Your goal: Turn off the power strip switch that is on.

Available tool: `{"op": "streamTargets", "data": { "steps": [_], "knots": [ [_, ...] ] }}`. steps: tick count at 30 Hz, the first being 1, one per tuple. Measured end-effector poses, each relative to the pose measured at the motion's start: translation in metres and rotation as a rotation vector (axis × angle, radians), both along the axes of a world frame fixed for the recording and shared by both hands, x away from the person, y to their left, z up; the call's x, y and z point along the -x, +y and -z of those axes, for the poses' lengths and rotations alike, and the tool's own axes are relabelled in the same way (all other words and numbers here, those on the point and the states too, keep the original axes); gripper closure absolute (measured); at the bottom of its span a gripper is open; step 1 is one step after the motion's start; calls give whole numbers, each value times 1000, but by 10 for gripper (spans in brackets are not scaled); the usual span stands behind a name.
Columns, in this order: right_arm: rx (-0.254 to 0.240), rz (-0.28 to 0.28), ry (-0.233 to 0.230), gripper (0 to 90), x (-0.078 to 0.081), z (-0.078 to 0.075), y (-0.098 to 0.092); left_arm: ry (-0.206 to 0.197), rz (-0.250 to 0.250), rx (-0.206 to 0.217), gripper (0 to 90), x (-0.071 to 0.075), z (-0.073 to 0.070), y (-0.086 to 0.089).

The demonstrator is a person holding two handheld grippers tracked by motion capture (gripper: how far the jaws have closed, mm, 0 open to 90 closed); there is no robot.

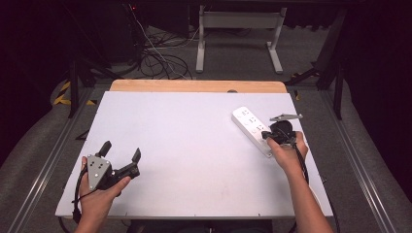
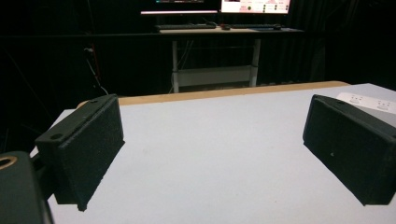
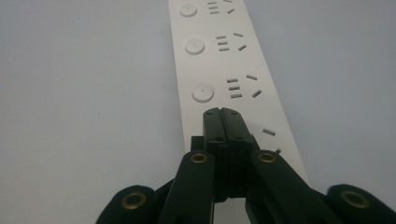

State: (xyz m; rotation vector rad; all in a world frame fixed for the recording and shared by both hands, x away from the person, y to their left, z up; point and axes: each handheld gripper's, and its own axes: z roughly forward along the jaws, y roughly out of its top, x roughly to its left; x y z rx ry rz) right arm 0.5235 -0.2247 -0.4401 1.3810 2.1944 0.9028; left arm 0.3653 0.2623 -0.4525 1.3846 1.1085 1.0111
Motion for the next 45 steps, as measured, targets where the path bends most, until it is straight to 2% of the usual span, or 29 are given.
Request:
{"op": "streamTargets", "data": {
  "steps": [7, 14, 19, 26, 45],
  "knots": [
    [28, -9, 10, 900, -2, 6, 2, 8, 2, 1, 59, 0, 0, -1],
    [25, -2, 13, 900, -3, 8, 2, 11, -3, 4, 61, 0, 1, 0],
    [48, -7, 11, 900, -3, 9, 5, 11, 1, 4, 62, 0, 1, 0],
    [22, -10, 23, 900, -3, 11, 4, 12, -6, 7, 63, 1, 1, 1],
    [17, 6, 21, 900, -2, 11, 5, 16, -4, 10, 65, 1, 1, 0]
  ]
}}
